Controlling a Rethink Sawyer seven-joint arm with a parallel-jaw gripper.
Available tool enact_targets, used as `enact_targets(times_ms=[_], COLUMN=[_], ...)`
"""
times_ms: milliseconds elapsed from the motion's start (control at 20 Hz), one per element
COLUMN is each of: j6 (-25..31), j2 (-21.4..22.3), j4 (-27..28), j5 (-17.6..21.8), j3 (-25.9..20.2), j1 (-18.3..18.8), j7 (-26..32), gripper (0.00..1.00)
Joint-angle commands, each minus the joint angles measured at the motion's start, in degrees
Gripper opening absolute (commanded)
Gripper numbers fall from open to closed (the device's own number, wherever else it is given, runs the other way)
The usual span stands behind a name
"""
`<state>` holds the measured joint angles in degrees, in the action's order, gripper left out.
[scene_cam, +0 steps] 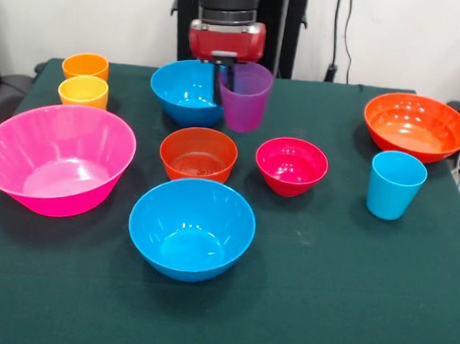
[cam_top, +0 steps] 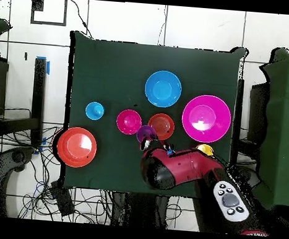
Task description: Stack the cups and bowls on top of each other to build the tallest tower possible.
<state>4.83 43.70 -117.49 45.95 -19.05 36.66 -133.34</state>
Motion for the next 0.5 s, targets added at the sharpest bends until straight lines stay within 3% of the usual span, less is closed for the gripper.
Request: enact_targets(times_ms=[50, 500], j6=[10.8, 16.6], j2=[0.5, 1.0], j4=[1.6, 1.6], j5=[2.8, 2.8], j3=[-8.0, -15.1], j1=[6.0, 13.0], j7=[14.6, 18.5], gripper=[0.00, 0.00])
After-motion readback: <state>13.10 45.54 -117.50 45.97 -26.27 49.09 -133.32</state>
